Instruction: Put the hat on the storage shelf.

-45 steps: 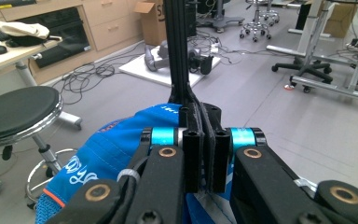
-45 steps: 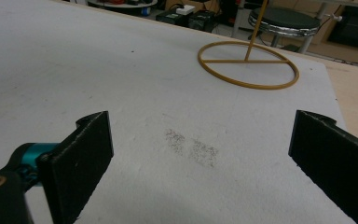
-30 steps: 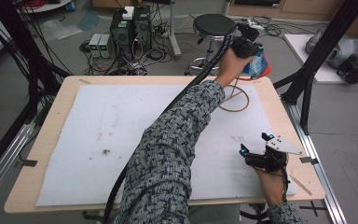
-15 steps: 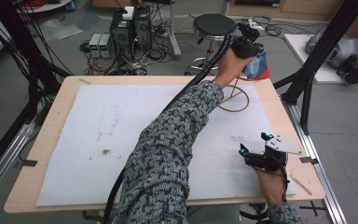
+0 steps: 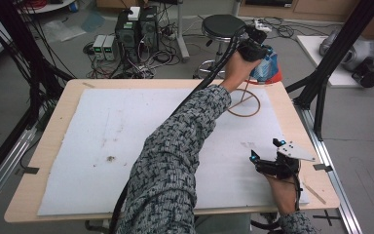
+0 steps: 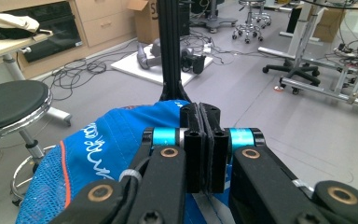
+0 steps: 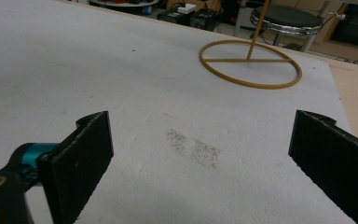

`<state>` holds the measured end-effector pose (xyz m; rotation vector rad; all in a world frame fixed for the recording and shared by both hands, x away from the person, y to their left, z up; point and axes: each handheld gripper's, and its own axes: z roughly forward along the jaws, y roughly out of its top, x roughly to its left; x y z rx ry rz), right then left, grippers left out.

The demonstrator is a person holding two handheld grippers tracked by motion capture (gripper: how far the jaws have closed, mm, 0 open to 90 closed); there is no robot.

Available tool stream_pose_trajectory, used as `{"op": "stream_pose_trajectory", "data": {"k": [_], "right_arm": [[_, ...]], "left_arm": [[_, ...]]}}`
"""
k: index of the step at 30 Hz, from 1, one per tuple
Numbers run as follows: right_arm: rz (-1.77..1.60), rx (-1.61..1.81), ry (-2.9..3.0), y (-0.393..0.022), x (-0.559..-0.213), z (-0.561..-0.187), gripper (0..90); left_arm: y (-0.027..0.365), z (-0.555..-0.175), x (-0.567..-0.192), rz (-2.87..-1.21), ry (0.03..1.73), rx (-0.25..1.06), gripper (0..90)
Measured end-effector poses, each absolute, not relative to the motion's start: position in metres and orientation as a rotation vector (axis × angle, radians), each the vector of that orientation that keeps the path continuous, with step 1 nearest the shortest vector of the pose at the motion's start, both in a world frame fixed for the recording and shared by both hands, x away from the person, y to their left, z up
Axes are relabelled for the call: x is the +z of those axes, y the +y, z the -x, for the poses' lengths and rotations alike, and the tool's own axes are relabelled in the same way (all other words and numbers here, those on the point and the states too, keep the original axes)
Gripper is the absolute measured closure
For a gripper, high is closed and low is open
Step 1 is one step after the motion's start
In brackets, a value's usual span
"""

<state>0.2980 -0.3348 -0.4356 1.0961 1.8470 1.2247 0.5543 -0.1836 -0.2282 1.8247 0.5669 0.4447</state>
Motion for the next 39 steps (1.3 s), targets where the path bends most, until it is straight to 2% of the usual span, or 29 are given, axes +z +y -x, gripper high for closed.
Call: {"op": "stream_pose_trajectory", "data": {"k": [13,14,18,22,27,31,39], "right_arm": [[-1.096,1.224,1.852,-0.334,-0.436,-0.298,5.3],[-1.095,1.223,1.851,-0.334,-0.436,-0.298,5.3],[-1.093,1.220,1.854,-0.335,-0.436,-0.298,5.3],[-1.100,1.220,1.852,-0.335,-0.436,-0.298,5.3],[-1.100,1.222,1.853,-0.335,-0.436,-0.299,5.3],[-1.100,1.221,1.854,-0.335,-0.436,-0.299,5.3],[-1.097,1.218,1.853,-0.335,-0.436,-0.299,5.3]], "left_arm": [[-0.186,-0.554,-0.236,-1.852,0.534,0.465,87.7],[-0.186,-0.555,-0.237,-1.852,0.528,0.471,86.6],[-0.186,-0.559,-0.240,-1.849,0.531,0.472,71.7],[-0.183,-0.563,-0.241,-1.841,0.555,0.471,64.3],[-0.182,-0.564,-0.242,-1.838,0.545,0.460,62.2],[-0.183,-0.563,-0.241,-1.834,0.540,0.458,55.4],[-0.178,-0.564,-0.236,-1.810,0.541,0.462,50.9]]}}
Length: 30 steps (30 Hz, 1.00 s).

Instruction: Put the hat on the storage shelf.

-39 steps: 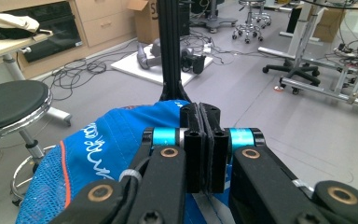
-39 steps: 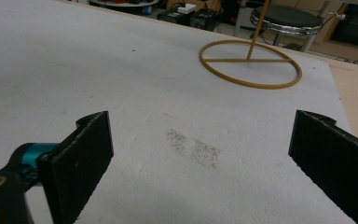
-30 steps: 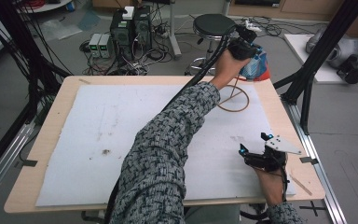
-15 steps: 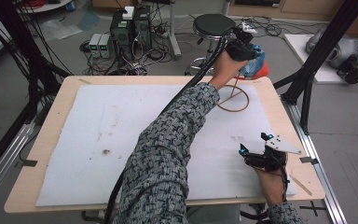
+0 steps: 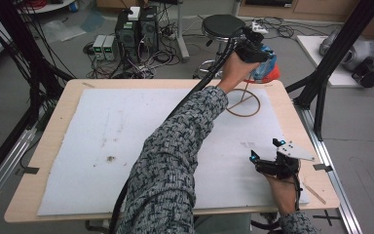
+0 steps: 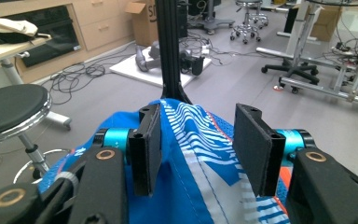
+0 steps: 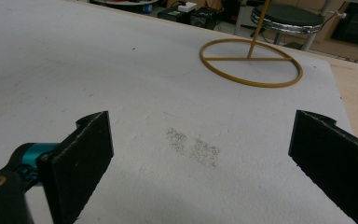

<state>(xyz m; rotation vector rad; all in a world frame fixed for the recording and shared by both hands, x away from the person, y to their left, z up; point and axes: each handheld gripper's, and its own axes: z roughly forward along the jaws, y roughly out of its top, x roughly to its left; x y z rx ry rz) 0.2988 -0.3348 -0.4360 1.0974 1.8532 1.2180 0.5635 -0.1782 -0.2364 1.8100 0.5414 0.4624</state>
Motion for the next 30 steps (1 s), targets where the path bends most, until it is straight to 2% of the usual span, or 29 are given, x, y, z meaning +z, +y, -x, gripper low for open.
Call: {"op": "stream_pose_trajectory", "data": {"k": [15,19,22,30], "right_arm": [[-1.099,1.216,1.849,-0.334,-0.435,-0.297,5.3],[-1.092,1.216,1.849,-0.334,-0.435,-0.297,5.3],[-1.084,1.209,1.850,-0.333,-0.434,-0.297,5.4],[-1.067,1.200,1.859,-0.329,-0.434,-0.300,5.3]], "left_arm": [[-0.148,-0.549,-0.209,-1.826,0.510,0.485,45.1],[-0.124,-0.540,-0.204,-1.785,0.524,0.505,44.5],[-0.105,-0.537,-0.201,-1.835,0.545,0.524,41.8],[-0.044,-0.516,-0.204,-1.835,0.592,0.601,39.7]]}}
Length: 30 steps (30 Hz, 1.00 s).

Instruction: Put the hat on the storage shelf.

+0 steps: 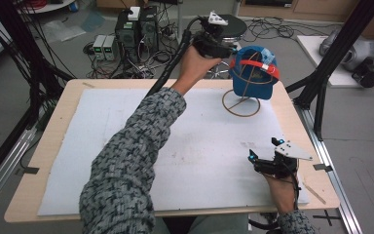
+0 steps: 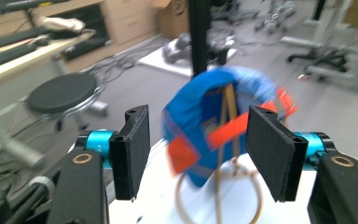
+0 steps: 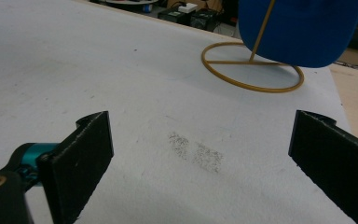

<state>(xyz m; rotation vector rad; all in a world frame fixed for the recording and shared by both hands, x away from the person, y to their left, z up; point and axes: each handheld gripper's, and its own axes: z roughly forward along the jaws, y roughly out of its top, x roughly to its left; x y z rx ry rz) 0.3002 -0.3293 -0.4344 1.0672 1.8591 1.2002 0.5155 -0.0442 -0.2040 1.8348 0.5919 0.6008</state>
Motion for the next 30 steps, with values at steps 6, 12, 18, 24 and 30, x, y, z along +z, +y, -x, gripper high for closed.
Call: {"op": "stream_pose_trajectory", "data": {"k": [6,12,18,24,30], "right_arm": [[-1.065,1.195,1.859,-0.327,-0.434,-0.302,5.3],[-1.062,1.183,1.871,-0.325,-0.434,-0.302,5.3],[-1.053,1.182,1.869,-0.324,-0.433,-0.302,5.3],[-1.047,1.180,1.876,-0.322,-0.432,-0.300,5.3],[-1.060,1.184,1.865,-0.321,-0.431,-0.301,5.2]], "left_arm": [[0.006,-0.492,-0.208,-1.878,0.621,0.677,38.8],[0.059,-0.468,-0.208,-1.887,0.658,0.751,38.5],[0.118,-0.441,-0.220,-1.777,0.732,0.785,37.6],[0.178,-0.400,-0.251,-1.729,0.791,0.845,34.7],[0.228,-0.354,-0.283,-1.661,0.857,0.884,29.3]]}}
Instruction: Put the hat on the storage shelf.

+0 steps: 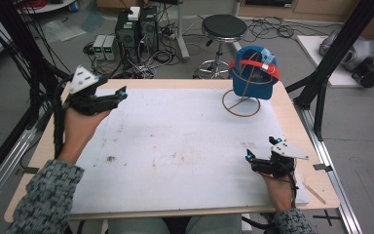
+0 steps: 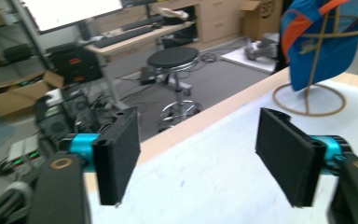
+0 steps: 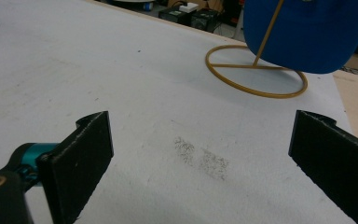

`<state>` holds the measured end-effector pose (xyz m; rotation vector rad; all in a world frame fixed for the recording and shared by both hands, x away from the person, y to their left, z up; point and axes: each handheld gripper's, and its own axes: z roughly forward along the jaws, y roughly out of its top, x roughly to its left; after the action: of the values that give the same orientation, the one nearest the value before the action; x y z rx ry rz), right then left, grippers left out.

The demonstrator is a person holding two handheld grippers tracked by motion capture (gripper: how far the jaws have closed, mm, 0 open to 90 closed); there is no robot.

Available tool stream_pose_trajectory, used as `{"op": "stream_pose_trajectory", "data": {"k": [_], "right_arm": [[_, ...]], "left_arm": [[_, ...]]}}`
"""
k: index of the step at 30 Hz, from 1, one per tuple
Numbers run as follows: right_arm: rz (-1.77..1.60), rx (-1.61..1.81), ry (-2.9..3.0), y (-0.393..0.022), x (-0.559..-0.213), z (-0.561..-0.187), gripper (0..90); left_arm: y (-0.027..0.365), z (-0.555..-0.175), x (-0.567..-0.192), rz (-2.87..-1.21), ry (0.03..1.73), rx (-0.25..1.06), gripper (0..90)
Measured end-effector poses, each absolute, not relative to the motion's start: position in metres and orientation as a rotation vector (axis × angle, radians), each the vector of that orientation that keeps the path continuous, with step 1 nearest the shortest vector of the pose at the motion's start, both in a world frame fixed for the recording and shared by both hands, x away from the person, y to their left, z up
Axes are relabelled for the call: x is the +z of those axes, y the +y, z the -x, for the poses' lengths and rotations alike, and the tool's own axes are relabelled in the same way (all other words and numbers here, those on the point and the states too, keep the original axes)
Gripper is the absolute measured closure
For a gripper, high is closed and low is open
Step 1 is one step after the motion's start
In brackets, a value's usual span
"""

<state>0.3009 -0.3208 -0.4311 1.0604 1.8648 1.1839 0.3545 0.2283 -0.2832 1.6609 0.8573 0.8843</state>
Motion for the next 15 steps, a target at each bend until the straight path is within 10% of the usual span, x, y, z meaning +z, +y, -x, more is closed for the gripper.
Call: {"op": "stream_pose_trajectory", "data": {"k": [15], "right_arm": [[-1.076,1.174,1.767,-0.329,-0.426,-0.292,5.0]], "left_arm": [[0.282,-0.263,-0.363,-1.461,0.991,0.991,18.6]]}}
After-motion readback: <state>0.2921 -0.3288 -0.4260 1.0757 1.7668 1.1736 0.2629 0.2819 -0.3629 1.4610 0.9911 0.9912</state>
